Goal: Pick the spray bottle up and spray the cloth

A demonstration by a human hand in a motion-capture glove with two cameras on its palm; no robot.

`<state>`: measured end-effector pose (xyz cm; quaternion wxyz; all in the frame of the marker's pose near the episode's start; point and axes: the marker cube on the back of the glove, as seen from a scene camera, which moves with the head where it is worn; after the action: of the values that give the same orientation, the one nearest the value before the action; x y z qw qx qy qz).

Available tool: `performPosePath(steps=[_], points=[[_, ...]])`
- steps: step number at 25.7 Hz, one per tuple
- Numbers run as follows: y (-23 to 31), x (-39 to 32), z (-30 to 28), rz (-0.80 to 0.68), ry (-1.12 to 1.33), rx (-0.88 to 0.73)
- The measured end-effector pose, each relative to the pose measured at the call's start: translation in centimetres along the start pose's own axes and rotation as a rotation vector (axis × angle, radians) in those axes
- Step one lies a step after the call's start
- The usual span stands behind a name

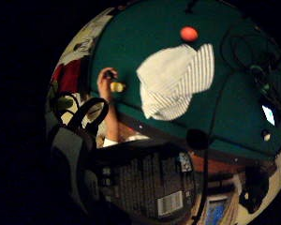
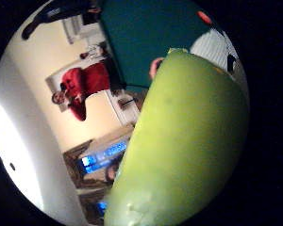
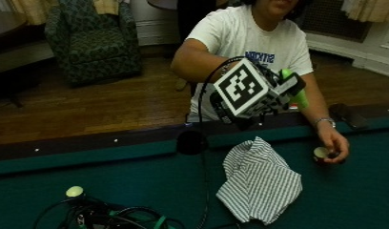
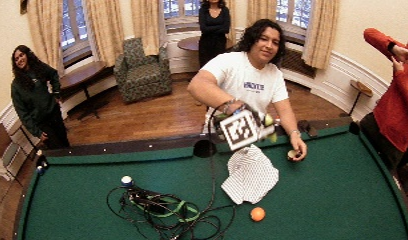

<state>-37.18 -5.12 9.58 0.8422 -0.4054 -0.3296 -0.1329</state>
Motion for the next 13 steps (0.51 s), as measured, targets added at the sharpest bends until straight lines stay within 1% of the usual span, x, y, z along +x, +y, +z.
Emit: performPosePath(steps=[4,7,10,13], points=[[0.9,-3.1,-0.6,-0.231,-0.089,0.092],[0.1,-4.4,0.3,-0.386,-0.188,0.165],[-1.6,-5.4,1.6,-0.503,-0.292,0.235],[-4.5,-6.3,3.7,-0.571,-0.347,0.277]])
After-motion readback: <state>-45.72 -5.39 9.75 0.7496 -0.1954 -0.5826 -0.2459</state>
